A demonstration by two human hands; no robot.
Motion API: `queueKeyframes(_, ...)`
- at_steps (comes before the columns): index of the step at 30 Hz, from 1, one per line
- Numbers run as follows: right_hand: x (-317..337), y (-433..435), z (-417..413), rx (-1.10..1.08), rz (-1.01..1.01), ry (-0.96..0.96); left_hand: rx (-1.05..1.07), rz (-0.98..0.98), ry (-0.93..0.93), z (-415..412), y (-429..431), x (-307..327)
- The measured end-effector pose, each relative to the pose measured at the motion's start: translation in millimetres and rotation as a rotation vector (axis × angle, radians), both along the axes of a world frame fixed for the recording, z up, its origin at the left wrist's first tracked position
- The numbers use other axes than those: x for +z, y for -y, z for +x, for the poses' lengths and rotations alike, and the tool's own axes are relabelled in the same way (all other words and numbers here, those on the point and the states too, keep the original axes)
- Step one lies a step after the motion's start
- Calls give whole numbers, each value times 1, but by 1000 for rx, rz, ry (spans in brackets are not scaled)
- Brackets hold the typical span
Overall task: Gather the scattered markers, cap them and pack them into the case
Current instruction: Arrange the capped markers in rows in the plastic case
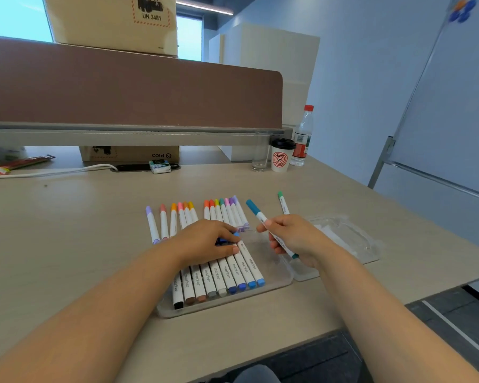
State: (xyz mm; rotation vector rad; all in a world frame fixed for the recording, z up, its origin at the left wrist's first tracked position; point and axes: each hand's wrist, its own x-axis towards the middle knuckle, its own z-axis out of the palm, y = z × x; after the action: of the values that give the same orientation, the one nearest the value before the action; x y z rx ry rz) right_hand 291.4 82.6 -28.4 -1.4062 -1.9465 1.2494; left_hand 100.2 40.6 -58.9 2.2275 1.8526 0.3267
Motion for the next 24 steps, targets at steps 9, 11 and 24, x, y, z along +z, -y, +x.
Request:
queueKeyframes(9,-2,11,-13,33,149,213,15,21,60,-1,0,-1)
queueKeyframes(11,-2,12,-19,44,145,299,24,23,85,-2,0,-2)
queueKeyframes(24,-6,8,-28,61,184,456,15,54,82,-4,-1,-4)
